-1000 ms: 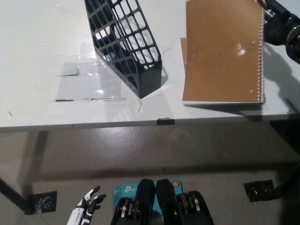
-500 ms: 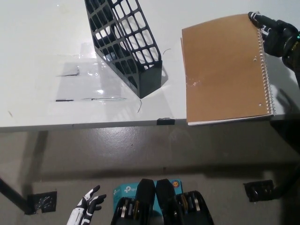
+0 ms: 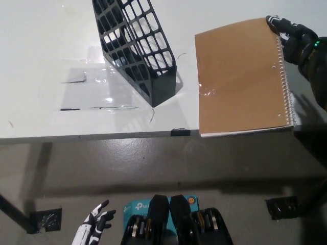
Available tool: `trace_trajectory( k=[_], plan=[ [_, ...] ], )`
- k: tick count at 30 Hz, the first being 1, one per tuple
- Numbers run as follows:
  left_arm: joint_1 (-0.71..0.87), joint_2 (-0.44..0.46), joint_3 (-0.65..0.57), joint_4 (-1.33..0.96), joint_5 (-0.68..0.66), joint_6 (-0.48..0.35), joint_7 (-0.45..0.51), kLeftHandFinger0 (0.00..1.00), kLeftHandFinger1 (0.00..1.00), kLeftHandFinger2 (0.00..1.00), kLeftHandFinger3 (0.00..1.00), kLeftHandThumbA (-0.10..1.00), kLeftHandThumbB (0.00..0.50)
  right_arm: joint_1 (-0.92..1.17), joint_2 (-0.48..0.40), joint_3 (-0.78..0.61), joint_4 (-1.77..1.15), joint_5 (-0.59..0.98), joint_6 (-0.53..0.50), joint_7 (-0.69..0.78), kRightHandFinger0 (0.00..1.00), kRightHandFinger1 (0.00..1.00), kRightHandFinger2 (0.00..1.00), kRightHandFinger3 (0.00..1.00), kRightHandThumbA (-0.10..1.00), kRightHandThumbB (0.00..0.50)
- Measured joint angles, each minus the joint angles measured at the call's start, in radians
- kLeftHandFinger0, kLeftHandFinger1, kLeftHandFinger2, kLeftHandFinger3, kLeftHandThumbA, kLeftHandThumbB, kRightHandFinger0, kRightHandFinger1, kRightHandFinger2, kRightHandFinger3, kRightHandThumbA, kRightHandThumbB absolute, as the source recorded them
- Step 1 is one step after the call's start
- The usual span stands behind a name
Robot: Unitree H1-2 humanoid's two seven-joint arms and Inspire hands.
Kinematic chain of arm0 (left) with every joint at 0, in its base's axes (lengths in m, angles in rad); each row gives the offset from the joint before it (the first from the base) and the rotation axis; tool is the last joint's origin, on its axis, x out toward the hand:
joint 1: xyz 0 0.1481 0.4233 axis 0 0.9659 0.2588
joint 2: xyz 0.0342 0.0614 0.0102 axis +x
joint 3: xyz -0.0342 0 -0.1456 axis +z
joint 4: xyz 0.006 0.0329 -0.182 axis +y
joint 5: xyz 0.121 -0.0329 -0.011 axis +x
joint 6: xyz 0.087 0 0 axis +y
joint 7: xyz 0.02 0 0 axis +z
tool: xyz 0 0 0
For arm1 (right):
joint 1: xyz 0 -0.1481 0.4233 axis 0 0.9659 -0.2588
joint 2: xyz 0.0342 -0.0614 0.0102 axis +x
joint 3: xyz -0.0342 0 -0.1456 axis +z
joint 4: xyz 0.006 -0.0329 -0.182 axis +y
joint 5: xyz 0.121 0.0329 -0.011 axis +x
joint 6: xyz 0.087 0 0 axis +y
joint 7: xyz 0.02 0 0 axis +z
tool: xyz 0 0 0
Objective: Use the right hand to pick up a book from the book holder on the left side and put it on another book on the right side
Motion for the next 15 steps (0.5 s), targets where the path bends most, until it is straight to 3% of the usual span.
trace_trajectory(
  k=[1, 2, 3, 4, 5, 6, 7, 8, 9, 10, 13, 15],
  plan=[
    [0.000, 0.000, 0.000, -0.002, 0.000, 0.000, 0.000, 0.81, 0.83, 0.81, 0.92, 0.98, 0.100, -0.001, 0.005, -0.018, 0.001, 0.001, -0.011, -0.011, 0.00, 0.35, 0.92, 1.00, -0.10, 0.107],
    [0.000, 0.000, 0.000, -0.004, -0.001, 0.001, 0.000, 0.81, 0.82, 0.80, 0.91, 0.97, 0.097, -0.003, 0.009, -0.028, 0.002, 0.000, -0.024, -0.020, 0.00, 0.35, 0.88, 0.91, -0.10, 0.126],
    [0.000, 0.000, 0.000, -0.004, -0.001, 0.001, 0.000, 0.81, 0.82, 0.80, 0.91, 0.97, 0.093, -0.005, 0.014, -0.034, 0.003, 0.000, -0.037, -0.031, 0.00, 0.34, 0.82, 0.69, -0.10, 0.141],
    [0.000, 0.000, 0.000, -0.004, -0.001, 0.001, 0.000, 0.80, 0.82, 0.80, 0.91, 0.98, 0.088, -0.007, 0.018, -0.037, 0.004, -0.001, -0.048, -0.041, 0.00, 0.31, 0.74, 0.54, -0.10, 0.167],
    [0.000, 0.000, 0.000, -0.004, -0.001, 0.001, 0.000, 0.80, 0.81, 0.79, 0.91, 0.98, 0.091, -0.009, 0.022, -0.038, 0.006, -0.001, -0.060, -0.051, 0.13, 0.50, 0.92, 0.60, -0.09, 0.184],
    [0.000, 0.000, 0.000, -0.004, 0.000, 0.001, 0.000, 0.80, 0.81, 0.79, 0.91, 0.98, 0.091, -0.011, 0.027, -0.040, 0.009, -0.002, -0.074, -0.064, 0.41, 0.82, 1.00, 0.91, -0.03, 0.197],
    [0.001, 0.000, 0.000, -0.004, 0.000, 0.001, 0.000, 0.79, 0.81, 0.79, 0.91, 0.98, 0.095, -0.014, 0.031, -0.042, 0.012, -0.002, -0.085, -0.074, 0.61, 0.99, 1.00, 1.00, 0.05, 0.195],
    [0.002, 0.000, 0.000, -0.004, 0.000, 0.001, 0.000, 0.79, 0.80, 0.79, 0.91, 0.98, 0.095, -0.015, 0.034, -0.046, 0.014, -0.002, -0.096, -0.077, 0.68, 1.00, 1.00, 1.00, 0.09, 0.184],
    [0.003, 0.000, 0.000, -0.004, 0.000, 0.001, 0.000, 0.79, 0.80, 0.79, 0.91, 0.98, 0.097, -0.015, 0.038, -0.049, 0.016, -0.002, -0.105, -0.078, 0.85, 1.00, 1.00, 1.00, 0.16, 0.159],
    [0.004, 0.000, 0.000, -0.004, 0.000, 0.001, 0.000, 0.81, 0.81, 0.79, 0.91, 0.99, 0.098, -0.015, 0.042, -0.052, 0.017, -0.001, -0.120, -0.078, 1.00, 1.00, 1.00, 1.00, 0.24, 0.174],
    [0.009, 0.000, -0.001, -0.004, 0.001, -0.001, 0.000, 0.79, 0.80, 0.78, 0.90, 0.99, 0.096, -0.015, 0.048, -0.052, 0.019, -0.002, -0.162, -0.072, 1.00, 1.00, 1.00, 1.00, 0.37, 0.140],
    [0.014, 0.000, -0.001, -0.004, 0.003, -0.001, 0.000, 0.79, 0.80, 0.78, 0.89, 1.00, 0.090, -0.015, 0.048, -0.037, 0.019, -0.010, -0.190, -0.064, 1.00, 1.00, 1.00, 1.00, 0.36, 0.141]
  ],
)
